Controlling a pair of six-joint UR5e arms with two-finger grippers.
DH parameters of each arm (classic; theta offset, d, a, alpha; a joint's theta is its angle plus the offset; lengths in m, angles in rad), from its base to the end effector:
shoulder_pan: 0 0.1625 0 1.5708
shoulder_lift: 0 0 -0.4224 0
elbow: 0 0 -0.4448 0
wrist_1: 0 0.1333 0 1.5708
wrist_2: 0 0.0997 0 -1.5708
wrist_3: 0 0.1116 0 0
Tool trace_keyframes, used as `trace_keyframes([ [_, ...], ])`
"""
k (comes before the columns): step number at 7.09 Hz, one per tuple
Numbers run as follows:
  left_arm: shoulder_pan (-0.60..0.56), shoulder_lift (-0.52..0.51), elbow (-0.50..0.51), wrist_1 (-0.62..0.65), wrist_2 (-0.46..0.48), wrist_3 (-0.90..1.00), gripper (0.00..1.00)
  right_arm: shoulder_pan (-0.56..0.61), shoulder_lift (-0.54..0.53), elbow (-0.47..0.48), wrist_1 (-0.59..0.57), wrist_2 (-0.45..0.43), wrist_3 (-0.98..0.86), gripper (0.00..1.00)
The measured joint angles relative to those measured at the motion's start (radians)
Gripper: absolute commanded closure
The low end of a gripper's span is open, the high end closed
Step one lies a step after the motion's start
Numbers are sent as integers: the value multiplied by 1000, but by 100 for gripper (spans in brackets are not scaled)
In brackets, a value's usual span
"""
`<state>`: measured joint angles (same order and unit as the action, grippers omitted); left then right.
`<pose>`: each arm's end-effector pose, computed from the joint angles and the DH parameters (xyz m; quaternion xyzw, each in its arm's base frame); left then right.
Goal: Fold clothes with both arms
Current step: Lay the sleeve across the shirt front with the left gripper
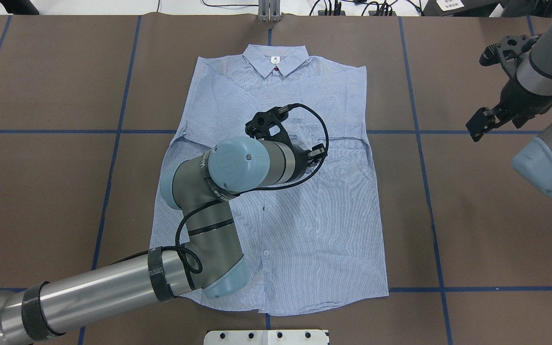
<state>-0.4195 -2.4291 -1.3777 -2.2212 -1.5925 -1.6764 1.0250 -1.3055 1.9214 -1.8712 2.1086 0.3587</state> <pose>0.6798 -0.4465 0.0958 0.0871 0.6052 -0.1990 0.7659 -0.2455 -0.5509 0.3733 0.0216 -0.3022 -0.1305 0.9440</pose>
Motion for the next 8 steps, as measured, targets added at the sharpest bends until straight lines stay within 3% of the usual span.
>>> trace_keyframes([
  [1, 1, 1, 8, -7, 11, 8, 100, 0, 2, -3, 3, 0, 1, 0],
  [2, 1, -1, 11, -11, 16, 11, 76, 0, 4, -6, 4, 4, 1, 0],
  [3, 1, -2, 11, -23, 18, 12, 4, 0, 5, -13, 11, 15, 1, 0],
  [8, 5, 6, -43, -82, 50, 256, 0, 0, 6, -39, 50, 34, 3, 0],
])
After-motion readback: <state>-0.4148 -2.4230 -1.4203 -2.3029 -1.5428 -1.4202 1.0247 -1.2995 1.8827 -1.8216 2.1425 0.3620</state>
